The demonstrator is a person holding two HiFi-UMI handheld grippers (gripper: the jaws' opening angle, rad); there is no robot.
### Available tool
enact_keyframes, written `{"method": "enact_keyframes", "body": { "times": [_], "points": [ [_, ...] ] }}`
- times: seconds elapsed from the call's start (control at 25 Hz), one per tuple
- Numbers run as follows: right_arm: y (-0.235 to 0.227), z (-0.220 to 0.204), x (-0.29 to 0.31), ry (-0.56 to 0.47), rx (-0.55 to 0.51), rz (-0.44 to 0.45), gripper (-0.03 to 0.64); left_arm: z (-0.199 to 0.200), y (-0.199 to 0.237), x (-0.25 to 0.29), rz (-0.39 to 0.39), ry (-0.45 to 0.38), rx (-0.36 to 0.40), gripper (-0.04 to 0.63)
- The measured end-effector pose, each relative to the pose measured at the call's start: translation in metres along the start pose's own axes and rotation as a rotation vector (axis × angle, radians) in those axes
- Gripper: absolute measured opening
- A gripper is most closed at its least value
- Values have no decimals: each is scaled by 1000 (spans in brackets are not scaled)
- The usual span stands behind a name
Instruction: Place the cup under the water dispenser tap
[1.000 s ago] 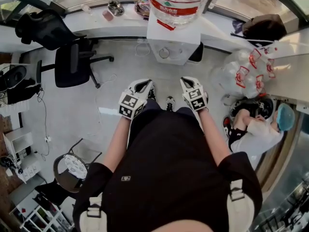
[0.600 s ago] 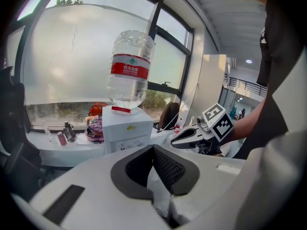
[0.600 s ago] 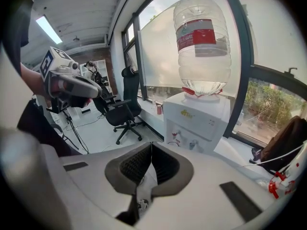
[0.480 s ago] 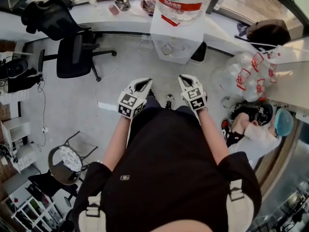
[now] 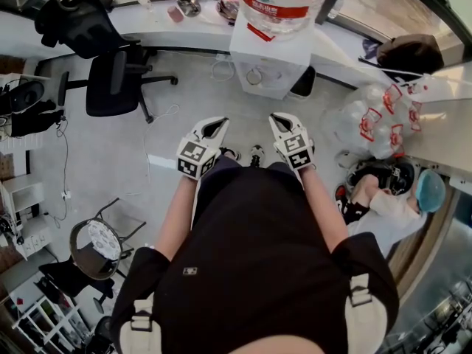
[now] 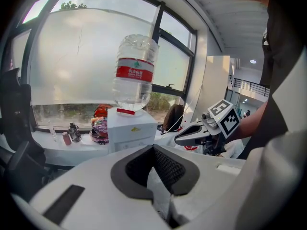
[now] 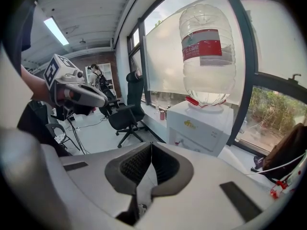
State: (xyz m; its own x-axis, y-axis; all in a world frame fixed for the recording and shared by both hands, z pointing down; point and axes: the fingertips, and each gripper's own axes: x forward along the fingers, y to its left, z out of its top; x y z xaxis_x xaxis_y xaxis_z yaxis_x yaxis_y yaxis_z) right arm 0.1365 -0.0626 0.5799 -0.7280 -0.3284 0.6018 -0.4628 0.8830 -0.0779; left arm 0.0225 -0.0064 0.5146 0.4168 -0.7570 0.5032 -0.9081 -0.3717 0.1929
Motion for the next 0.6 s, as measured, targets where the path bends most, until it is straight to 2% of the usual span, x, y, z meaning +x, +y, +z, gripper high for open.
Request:
{"method": "enact_keyframes", "body": {
  "times": [0.6],
  "points": [
    [2,-11,8,45,9,18,-2,-2,10,-12,28,-3,-3,0]
  ]
}}
